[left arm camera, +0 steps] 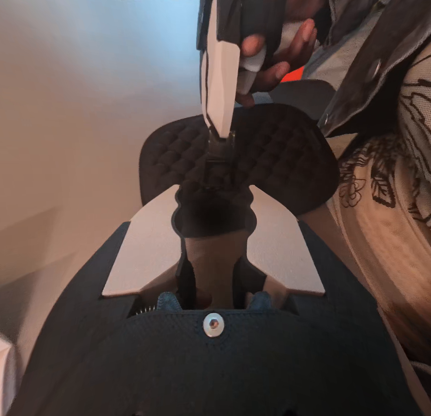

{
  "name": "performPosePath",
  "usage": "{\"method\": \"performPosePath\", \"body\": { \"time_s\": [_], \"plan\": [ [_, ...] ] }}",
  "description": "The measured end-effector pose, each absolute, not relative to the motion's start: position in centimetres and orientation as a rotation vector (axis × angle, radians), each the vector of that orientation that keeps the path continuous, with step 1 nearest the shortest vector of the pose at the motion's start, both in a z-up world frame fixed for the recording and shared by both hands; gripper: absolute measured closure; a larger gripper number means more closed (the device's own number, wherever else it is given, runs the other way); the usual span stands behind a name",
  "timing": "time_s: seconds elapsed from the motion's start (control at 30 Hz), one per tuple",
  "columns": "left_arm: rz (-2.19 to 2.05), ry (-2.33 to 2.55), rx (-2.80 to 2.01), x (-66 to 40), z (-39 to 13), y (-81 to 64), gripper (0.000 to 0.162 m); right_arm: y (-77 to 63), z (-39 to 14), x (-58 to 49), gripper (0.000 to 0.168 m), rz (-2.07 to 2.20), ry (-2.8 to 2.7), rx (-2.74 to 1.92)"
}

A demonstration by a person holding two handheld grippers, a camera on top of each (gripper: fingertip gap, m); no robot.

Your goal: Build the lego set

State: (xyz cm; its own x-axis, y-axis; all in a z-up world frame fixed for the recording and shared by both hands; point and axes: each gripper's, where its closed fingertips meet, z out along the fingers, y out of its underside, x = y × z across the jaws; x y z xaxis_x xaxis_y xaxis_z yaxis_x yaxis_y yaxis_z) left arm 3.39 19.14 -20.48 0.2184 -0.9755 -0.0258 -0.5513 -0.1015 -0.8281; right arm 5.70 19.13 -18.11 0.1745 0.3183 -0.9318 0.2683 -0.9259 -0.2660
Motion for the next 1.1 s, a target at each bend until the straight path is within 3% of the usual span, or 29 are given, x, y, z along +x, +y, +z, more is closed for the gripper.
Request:
{"method": "performPosePath", "body": {
  "time_s": [0.33,1.1],
  "plan": [
    [-0.773,1.495,-1.738,4.1,-21.1,18.7,0.135,19.5,-18.7,5.6,0.168,1.878,-0.432,-2.494],
    [-0.770,1.497,-1.752,4.3,-21.4,18.8,0.136,19.1,-20.0,4.9,0.168,1.764,-0.532,-2.769]
  ]
}}
